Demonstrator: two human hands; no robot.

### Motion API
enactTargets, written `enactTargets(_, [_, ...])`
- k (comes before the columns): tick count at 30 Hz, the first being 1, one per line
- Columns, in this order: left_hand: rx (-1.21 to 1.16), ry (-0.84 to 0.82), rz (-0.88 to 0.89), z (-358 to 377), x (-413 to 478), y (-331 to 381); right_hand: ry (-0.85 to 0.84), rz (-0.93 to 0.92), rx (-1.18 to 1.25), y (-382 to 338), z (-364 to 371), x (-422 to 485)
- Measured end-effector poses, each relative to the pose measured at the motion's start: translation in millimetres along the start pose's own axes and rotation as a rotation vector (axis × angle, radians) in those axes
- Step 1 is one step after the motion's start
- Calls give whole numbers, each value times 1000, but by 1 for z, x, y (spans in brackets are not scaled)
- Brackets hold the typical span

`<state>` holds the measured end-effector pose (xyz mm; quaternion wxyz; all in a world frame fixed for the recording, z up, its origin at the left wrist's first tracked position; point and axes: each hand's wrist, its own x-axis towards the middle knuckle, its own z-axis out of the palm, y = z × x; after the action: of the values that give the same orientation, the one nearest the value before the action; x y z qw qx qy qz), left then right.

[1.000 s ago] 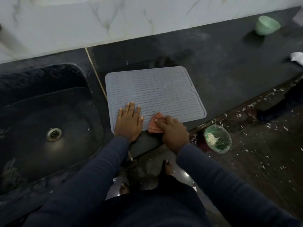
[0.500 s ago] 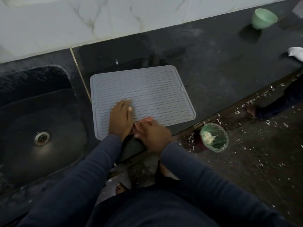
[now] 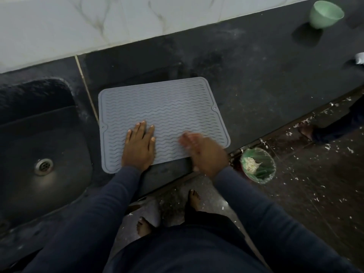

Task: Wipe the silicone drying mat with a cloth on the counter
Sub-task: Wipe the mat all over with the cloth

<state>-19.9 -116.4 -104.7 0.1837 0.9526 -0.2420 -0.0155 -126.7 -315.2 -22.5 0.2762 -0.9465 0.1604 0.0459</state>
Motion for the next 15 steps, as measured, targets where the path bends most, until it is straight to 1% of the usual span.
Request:
enactTargets(1, [-3, -6, 7, 0, 1, -2, -93, -132, 32, -22, 17, -6])
enactTargets(2, [-4, -11, 6, 0, 1, -4, -194, -226, 11, -38, 32, -12])
enactTargets(3, [-4, -13, 4, 1, 1, -5, -228, -263, -47, -42, 42, -14])
enactTargets(5, [3, -11, -7, 2, 1, -5, -184, -219, -149, -21, 30, -9])
enactTargets(9, [11, 4, -28, 2, 2, -2, -66, 36, -232, 81, -28, 0])
enactTargets(11, [4, -2, -36, 2, 2, 0, -38, 96, -263, 109, -45, 4])
enactTargets(13, [1, 3, -39, 0, 2, 1, -76, 107, -248, 100, -48, 12])
enactTargets(14, [-5, 3, -39, -1, 2, 2, -79, 100, -189, 86, -47, 16])
enactTargets(15, [-7, 4, -47, -1, 1, 2, -65, 54, -104, 70, -44, 23])
